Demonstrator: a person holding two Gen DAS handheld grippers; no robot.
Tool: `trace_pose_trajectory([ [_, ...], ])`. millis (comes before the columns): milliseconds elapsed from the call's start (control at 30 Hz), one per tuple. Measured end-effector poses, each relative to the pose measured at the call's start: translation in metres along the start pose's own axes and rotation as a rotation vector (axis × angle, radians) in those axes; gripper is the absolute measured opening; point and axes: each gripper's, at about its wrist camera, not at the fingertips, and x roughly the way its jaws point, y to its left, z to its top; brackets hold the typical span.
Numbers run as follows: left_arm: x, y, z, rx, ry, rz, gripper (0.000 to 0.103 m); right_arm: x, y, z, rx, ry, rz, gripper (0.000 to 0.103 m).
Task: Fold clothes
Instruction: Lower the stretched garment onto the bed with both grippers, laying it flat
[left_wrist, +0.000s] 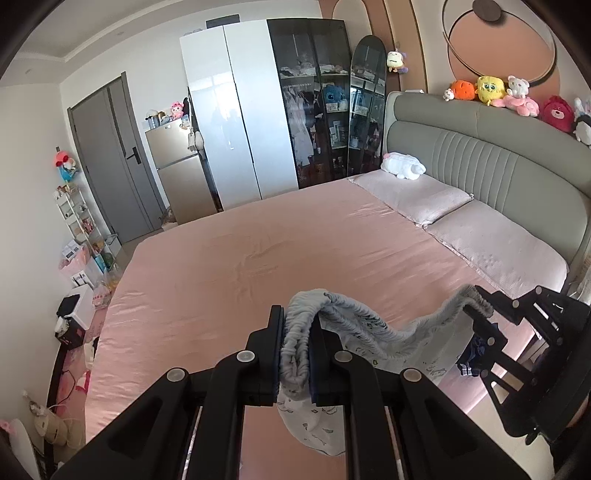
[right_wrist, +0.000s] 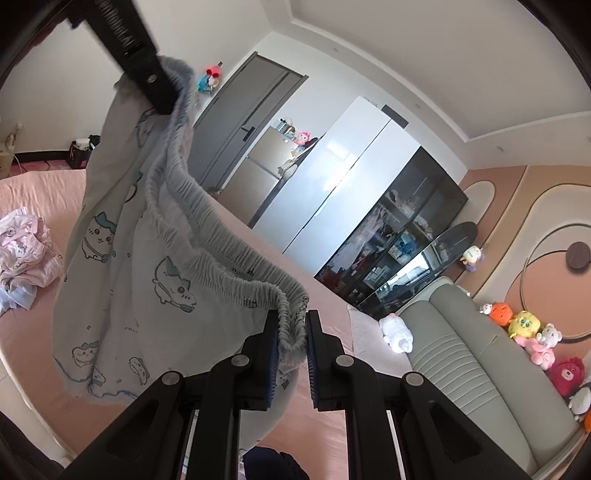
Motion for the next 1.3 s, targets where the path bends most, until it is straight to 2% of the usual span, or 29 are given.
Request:
trace_pose_trajectory([
  [333,0.049,0.011,-0.014,0.068,0.038,-0.073,0.01,0.031,0.008,0.0,-0.088,0.03,0.125,0.011],
  [667,0.11,0.05,-0.006,-0.034,0.109,-0.134,0.01,0.103,-0.023,0.003,0.076,0.087,0.294,0.011],
  [767,0.125,0.059,0.005,-0.047,0.096,-0.139,0.01,0.13,-0.032,0.009,0.107,0.098,0.314,0.011],
  [1067,0.178,0.078,0.043,0.001,0.025,-0.031,0.009,0.215,-0.05,0.04,0.135,0.079,0.273,0.011],
  [1300,0.225,0.092,0.074,0.067,-0.015,0.068,0.009,0.295,-0.078,0.068,0.235,0.062,0.321,0.011],
])
